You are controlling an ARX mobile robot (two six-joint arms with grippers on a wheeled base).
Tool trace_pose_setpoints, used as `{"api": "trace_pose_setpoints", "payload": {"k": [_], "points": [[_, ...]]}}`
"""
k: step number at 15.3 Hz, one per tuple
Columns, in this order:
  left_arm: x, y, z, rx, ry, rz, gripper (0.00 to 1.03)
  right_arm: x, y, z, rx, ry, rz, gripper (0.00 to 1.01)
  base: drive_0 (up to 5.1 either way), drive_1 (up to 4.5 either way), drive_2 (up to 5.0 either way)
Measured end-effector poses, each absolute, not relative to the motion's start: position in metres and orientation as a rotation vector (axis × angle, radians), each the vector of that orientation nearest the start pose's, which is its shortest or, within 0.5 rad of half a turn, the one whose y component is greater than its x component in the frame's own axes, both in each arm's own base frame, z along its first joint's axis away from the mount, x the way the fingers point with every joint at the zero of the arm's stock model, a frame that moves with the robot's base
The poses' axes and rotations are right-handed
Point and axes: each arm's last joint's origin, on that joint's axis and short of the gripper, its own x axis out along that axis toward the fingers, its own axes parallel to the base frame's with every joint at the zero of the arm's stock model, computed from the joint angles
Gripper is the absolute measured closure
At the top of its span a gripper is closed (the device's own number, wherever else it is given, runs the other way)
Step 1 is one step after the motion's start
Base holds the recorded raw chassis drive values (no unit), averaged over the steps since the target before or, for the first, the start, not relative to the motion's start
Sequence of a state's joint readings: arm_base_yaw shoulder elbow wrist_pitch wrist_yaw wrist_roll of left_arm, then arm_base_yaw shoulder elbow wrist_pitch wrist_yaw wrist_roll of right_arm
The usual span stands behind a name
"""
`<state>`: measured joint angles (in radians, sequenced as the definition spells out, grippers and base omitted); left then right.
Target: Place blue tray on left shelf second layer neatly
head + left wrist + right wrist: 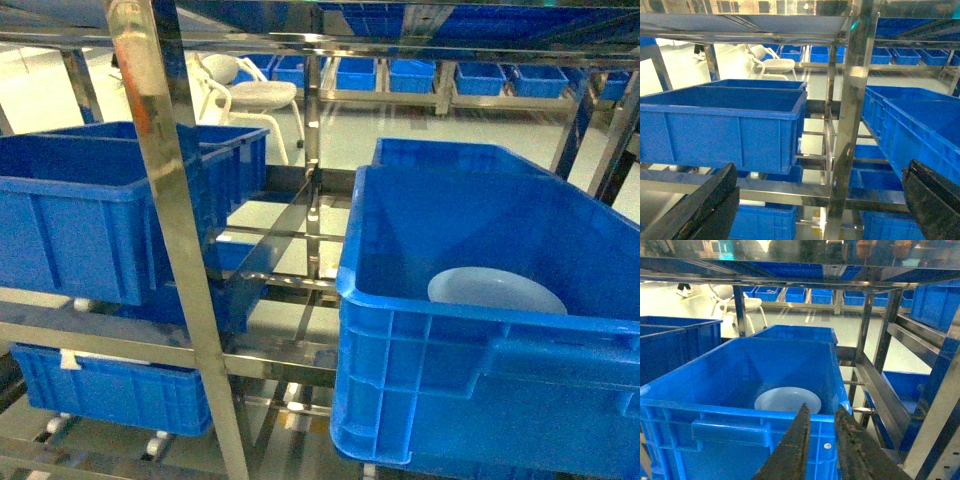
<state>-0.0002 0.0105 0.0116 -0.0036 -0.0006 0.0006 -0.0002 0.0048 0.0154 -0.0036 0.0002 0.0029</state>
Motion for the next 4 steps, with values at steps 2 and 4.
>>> {"api": "trace_pose_setpoints", "payload": {"k": [2,4], "points": [[0.0976,0.0,0.1663,0.001,0.002,0.001,0.05,0.097,0.0,0.1681,0.003,-0.007,0.0,0.68,0.0,0.0,0.0],[0.0976,0.0,0.1663,0.001,0.002,0.001,0.05,0.097,0.0,0.1681,0.003,-0.007,-0.001,0.54,0.0,0.0,0.0]]}}
